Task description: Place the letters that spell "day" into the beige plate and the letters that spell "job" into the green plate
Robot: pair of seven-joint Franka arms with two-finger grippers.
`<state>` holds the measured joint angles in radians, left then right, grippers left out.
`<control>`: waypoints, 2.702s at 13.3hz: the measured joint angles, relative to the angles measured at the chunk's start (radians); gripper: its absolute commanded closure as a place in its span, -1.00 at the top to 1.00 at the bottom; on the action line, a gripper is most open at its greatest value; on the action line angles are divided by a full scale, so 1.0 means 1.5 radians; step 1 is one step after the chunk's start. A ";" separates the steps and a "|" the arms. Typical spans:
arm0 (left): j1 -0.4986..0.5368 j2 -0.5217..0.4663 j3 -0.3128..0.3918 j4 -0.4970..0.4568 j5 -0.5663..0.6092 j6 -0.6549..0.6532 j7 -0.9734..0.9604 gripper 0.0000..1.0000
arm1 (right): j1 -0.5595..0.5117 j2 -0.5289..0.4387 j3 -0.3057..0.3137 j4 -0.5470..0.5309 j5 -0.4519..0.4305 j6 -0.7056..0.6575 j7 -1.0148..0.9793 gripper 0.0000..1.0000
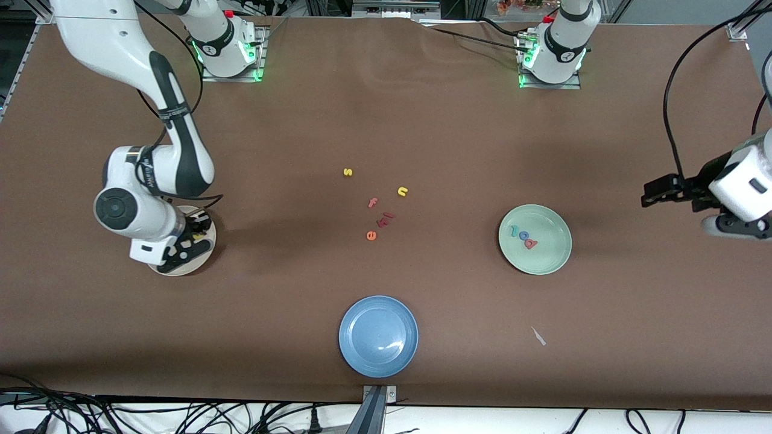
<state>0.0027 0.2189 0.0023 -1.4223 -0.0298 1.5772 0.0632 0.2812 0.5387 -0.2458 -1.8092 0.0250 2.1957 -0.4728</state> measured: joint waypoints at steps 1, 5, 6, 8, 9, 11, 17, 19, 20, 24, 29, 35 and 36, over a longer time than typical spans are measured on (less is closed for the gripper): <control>-0.007 -0.032 0.004 -0.036 0.000 0.008 -0.002 1.00 | -0.010 0.001 0.000 0.000 0.001 0.001 0.000 1.00; -0.040 -0.137 0.009 -0.148 0.005 0.037 -0.008 1.00 | -0.009 0.001 0.011 0.015 0.006 -0.002 0.033 1.00; -0.041 -0.148 0.009 -0.158 0.006 0.039 -0.008 1.00 | -0.005 0.001 0.018 0.025 0.006 -0.012 0.051 1.00; -0.041 -0.156 0.009 -0.168 0.006 0.043 -0.008 1.00 | 0.004 0.000 0.028 0.052 0.006 -0.053 0.088 1.00; -0.042 -0.156 0.009 -0.170 0.005 0.044 -0.008 1.00 | 0.007 0.000 0.033 0.068 0.006 -0.078 0.110 1.00; -0.050 -0.156 0.009 -0.171 0.005 0.044 -0.009 1.00 | 0.014 -0.002 0.043 0.098 0.006 -0.130 0.161 1.00; -0.061 -0.156 0.008 -0.171 0.005 0.043 -0.011 1.00 | 0.048 -0.056 0.091 0.153 0.005 -0.267 0.369 1.00; -0.062 -0.156 0.002 -0.171 0.005 0.043 -0.011 1.00 | 0.044 -0.116 0.103 0.146 0.002 -0.314 0.389 1.00; -0.063 -0.156 -0.002 -0.170 0.006 0.043 -0.011 1.00 | 0.038 -0.151 0.105 0.141 -0.005 -0.338 0.389 1.00; -0.064 -0.156 -0.019 -0.166 0.006 0.032 -0.013 1.00 | -0.050 -0.286 0.138 0.105 -0.028 -0.412 0.379 1.00; -0.064 -0.156 -0.019 -0.166 0.006 0.031 -0.013 1.00 | -0.111 -0.334 0.135 0.099 -0.049 -0.430 0.334 1.00; -0.064 -0.156 -0.019 -0.166 0.006 0.031 -0.013 1.00 | -0.124 -0.334 0.100 0.103 -0.049 -0.452 0.280 1.00; -0.064 -0.156 -0.019 -0.166 0.006 0.031 -0.013 1.00 | -0.124 -0.335 0.101 0.103 -0.049 -0.452 0.280 1.00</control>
<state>-0.0926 -0.0157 -0.0267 -1.6708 -0.0215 1.6234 0.0432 0.0952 0.0370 -0.0944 -1.6546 -0.0492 1.5182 -0.0527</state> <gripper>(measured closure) 0.000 0.000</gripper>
